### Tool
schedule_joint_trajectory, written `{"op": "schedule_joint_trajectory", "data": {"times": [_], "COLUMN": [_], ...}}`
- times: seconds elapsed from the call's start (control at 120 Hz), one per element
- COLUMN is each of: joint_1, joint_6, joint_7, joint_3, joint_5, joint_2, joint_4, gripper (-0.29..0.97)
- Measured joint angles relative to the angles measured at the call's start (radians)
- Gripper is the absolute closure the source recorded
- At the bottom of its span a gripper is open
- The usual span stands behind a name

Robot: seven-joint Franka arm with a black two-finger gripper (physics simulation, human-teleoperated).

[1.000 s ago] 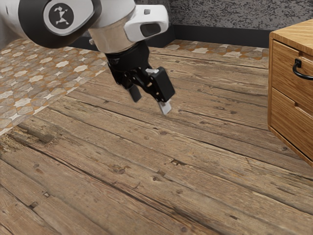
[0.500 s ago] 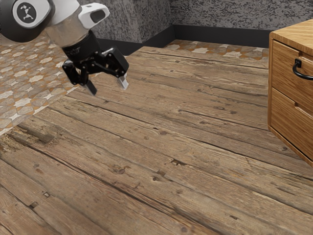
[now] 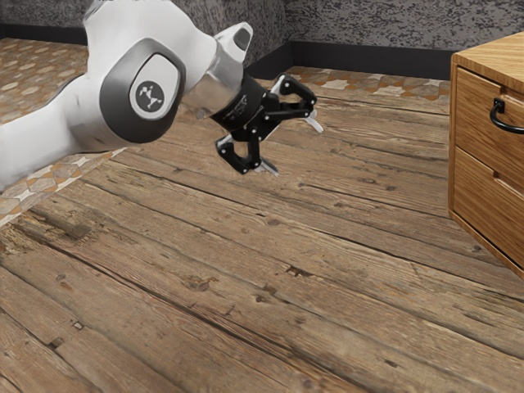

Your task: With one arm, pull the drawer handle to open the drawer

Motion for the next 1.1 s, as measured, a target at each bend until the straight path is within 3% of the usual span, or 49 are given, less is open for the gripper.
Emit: {"op": "schedule_joint_trajectory", "data": {"times": [0.117,0.25,0.333,0.683,1.1], "joint_1": [-0.037,-0.274,-0.336,-0.335,-0.312], "joint_6": [0.116,0.192,0.23,0.301,0.32], "joint_7": [-0.057,-0.109,-0.137,-0.219,-0.272], "joint_3": [0.001,0.145,0.176,0.18,0.056], "joint_5": [-0.001,-0.001,-0.004,-0.002,-0.004], "joint_2": [0.061,0.131,0.163,0.346,0.563], "joint_4": [0.057,0.128,0.146,0.322,0.601], "gripper": [0.0,0.0,0.0,0.0,0.0]}}
